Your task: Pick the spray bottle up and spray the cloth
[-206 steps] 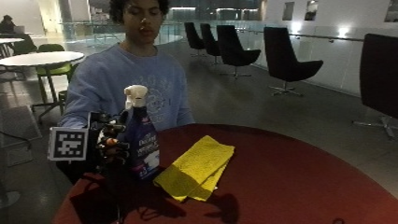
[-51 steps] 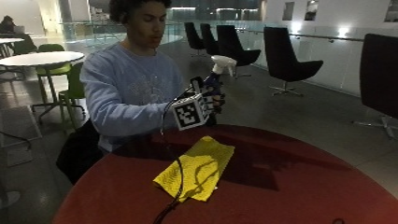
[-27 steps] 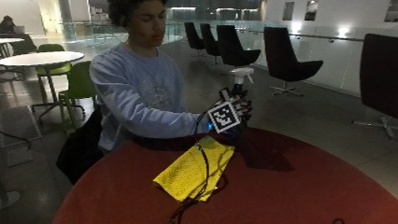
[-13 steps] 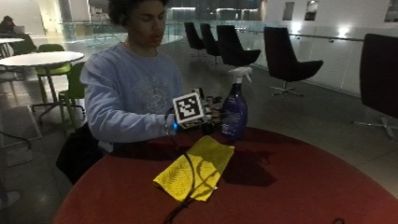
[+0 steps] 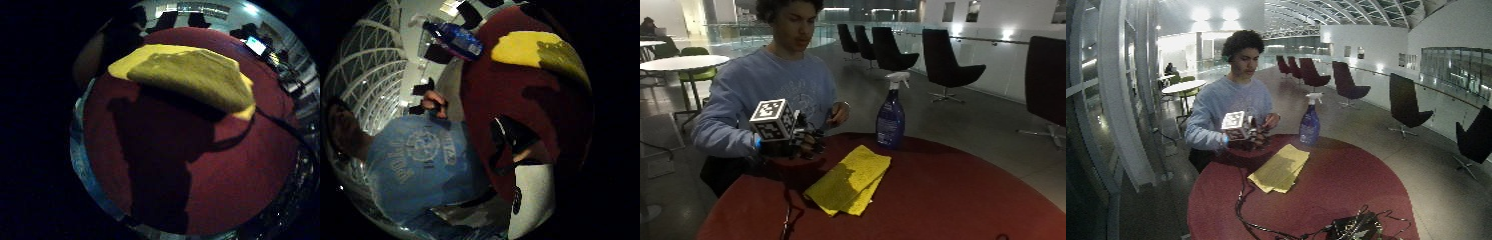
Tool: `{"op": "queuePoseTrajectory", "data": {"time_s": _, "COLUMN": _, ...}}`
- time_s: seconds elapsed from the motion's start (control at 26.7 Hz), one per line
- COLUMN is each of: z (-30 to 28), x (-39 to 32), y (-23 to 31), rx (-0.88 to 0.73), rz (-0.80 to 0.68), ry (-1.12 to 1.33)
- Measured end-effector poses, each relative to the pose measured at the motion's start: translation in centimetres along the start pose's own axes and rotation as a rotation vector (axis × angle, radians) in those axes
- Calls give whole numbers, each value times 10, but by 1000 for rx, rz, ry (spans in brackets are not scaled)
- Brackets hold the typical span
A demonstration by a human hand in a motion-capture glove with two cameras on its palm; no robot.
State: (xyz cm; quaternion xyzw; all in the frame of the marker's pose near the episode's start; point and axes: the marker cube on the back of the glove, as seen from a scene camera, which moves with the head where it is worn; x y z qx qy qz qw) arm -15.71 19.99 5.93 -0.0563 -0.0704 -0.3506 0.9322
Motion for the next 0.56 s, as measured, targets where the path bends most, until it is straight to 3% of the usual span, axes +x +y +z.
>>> {"op": "queuePoseTrajectory", "data": {"time_s": 0.26, "z": -8, "x": 38, "y": 46, "rx": 13, "rz": 98, "ry": 87}}
{"op": "queuePoseTrajectory", "data": {"time_s": 0.56, "z": -8, "x": 40, "y": 51, "rx": 5, "rz": 100, "ry": 125}}
